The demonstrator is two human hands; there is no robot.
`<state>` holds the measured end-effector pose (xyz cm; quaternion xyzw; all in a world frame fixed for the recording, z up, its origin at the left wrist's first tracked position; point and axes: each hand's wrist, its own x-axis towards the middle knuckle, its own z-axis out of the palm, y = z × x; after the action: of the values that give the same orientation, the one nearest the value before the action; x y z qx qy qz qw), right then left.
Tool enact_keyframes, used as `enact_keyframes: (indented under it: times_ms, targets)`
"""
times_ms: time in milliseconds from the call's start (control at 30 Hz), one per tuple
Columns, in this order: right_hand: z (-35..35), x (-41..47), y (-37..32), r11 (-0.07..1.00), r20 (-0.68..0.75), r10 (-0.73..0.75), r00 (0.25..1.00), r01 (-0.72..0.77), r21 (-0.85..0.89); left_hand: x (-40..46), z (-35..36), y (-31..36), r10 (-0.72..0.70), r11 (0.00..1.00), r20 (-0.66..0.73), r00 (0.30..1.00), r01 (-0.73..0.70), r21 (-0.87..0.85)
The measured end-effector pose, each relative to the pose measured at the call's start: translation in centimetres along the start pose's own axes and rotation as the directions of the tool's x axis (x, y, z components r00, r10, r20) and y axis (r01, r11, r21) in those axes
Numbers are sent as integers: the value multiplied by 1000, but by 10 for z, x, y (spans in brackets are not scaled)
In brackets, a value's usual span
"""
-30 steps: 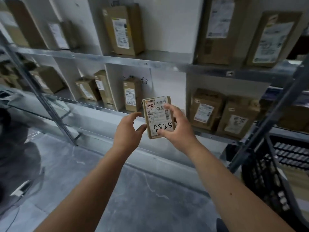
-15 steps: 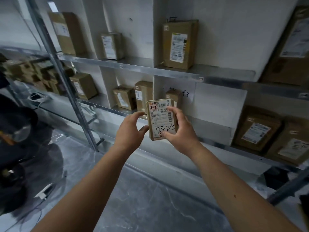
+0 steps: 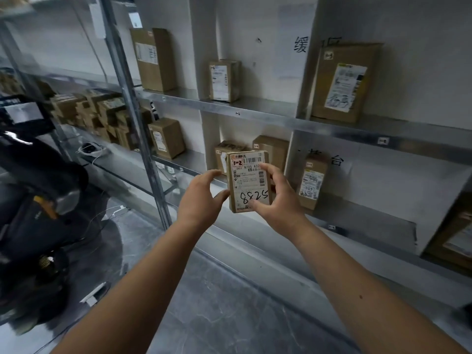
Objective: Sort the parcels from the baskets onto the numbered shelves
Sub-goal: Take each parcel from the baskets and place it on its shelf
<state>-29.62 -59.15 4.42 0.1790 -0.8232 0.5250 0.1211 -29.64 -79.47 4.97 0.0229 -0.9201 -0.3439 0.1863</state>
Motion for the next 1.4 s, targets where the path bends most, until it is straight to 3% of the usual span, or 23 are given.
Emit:
enact_keyframes:
  times_ms: [300,700,900,1033,1400]
  targets:
    - [56,78,4,996,36,-24,999,20,89,69,-23,-45,-38,999,-57,998,40,23]
    - [39,241,15,975,-115,-54,992,77,210,254,-16,-17,195,981,-97,976,-194,25]
    - [14,295,21,986,-246,-77,966,110,123,331,3,7,289,943,-119,950,-304,-137]
    - [-1,321,29,996,-343,-92,935,80,-48,375,21,25,360,902,-102,928,-374,-217]
    - [-11,363,57,883,-525,-50,850,-208,-421,449,89,47,504,840,73,860,-469,-275]
